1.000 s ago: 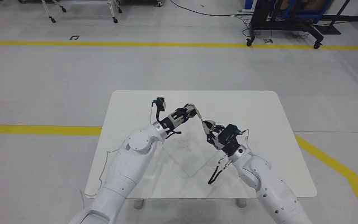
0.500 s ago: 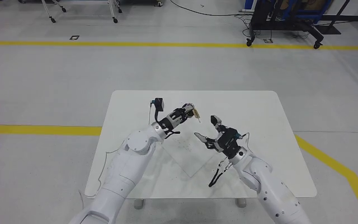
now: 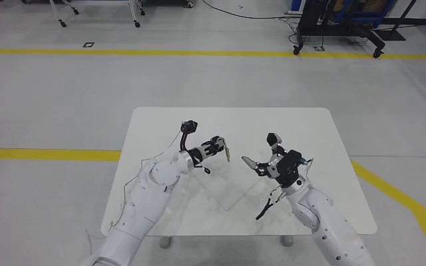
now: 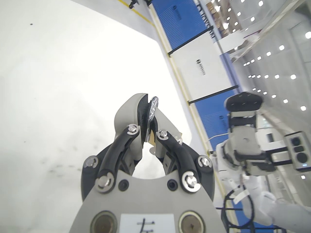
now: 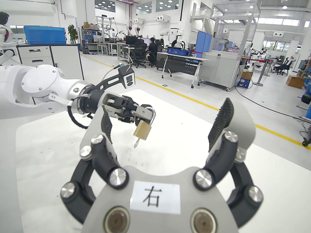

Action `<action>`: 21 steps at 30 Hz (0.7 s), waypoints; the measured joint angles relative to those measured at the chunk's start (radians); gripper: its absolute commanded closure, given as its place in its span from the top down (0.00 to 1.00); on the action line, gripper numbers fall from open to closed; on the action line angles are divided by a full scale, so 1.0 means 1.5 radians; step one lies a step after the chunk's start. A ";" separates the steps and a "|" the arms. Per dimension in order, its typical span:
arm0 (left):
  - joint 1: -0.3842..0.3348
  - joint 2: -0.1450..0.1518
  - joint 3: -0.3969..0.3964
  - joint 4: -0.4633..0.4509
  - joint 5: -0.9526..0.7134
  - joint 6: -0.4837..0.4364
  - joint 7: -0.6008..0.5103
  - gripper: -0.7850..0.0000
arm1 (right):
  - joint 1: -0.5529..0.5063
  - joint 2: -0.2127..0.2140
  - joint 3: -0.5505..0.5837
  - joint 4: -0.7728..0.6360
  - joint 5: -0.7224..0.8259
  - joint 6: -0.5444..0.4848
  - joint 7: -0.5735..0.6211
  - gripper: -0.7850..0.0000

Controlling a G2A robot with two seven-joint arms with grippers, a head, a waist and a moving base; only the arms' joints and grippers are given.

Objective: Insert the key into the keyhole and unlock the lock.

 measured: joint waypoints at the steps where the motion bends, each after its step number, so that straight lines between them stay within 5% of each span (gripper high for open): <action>1: 0.002 0.001 0.004 -0.002 0.024 0.008 0.000 0.00 | 0.000 0.000 0.000 0.000 0.000 0.000 0.000 1.00; 14: -0.001 0.005 0.060 0.011 0.166 0.062 -0.051 0.00 | 0.000 0.000 0.000 0.000 0.000 0.000 0.000 1.00; 16: -0.003 0.005 0.067 0.013 0.177 0.068 -0.060 0.38 | 0.000 0.000 0.000 0.000 0.000 0.000 0.000 1.00; 18: -0.005 0.005 0.069 0.014 0.177 0.072 -0.066 0.90 | 0.000 0.000 0.000 0.000 0.000 0.000 0.000 1.00; 19: -0.006 0.005 0.071 0.014 0.176 0.073 -0.072 1.00 | 0.000 0.000 0.000 0.000 0.000 0.000 0.000 1.00; 21: -0.007 0.005 0.072 0.013 0.172 0.073 -0.080 1.00 | 0.000 0.000 0.000 0.000 0.000 0.000 0.000 1.00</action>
